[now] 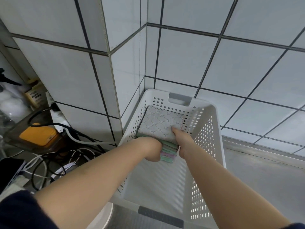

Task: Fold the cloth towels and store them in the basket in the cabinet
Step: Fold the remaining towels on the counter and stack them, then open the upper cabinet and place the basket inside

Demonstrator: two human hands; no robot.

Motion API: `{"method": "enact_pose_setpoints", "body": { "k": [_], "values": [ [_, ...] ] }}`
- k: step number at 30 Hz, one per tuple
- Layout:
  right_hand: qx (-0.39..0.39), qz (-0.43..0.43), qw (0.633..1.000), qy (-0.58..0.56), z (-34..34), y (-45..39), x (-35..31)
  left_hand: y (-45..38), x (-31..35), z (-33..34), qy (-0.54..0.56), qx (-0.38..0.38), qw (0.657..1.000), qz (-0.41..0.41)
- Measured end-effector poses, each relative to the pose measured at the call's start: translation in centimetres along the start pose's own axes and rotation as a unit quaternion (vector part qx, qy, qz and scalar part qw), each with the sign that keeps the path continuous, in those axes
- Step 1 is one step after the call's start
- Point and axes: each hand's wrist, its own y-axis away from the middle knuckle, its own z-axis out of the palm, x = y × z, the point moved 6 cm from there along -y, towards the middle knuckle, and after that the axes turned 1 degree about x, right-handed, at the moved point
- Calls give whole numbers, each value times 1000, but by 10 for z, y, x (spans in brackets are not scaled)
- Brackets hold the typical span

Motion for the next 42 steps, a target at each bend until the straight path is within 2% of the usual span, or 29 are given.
{"method": "enact_pose_setpoints", "body": {
  "k": [1,3,5,6,8,10,12,14,17,22,25,30,35,38,42],
  "values": [
    [23,-28,999,30,-5,2,-5,10,2,-9,-6,37,999,10],
    [83,-119,981,125,-15,7,-19,29,3,-35,10,172,985,23],
    [114,-239,930,255,-15,17,-30,45,-2,-54,36,314,948,27],
    [105,-281,895,331,-9,22,-31,46,-5,-55,26,344,938,22],
    [56,-318,828,459,10,32,-22,33,-11,-38,-20,280,960,-22],
    [2,-301,788,538,24,40,-9,20,-15,-15,-27,200,977,-73],
    [-18,-300,747,593,30,44,-3,10,-18,0,-20,183,978,-93],
    [-21,-294,717,632,31,41,4,3,-19,9,-13,172,980,-97],
    [-23,-287,699,655,32,33,13,-3,-20,15,-5,158,982,-99],
    [-33,-283,711,642,32,32,12,0,-20,13,2,151,984,-97],
    [-8,-313,745,589,30,42,-5,6,-19,-3,51,188,976,-100],
    [8,-374,763,527,11,73,-37,46,-15,-35,183,263,940,-115],
    [15,-420,784,456,-25,110,-53,95,-7,-33,359,312,878,-61],
    [30,-418,806,418,-43,136,-46,120,-1,-30,424,335,841,-13],
    [67,-407,839,354,-60,175,-35,136,0,-31,420,314,851,38]
  ]
}}
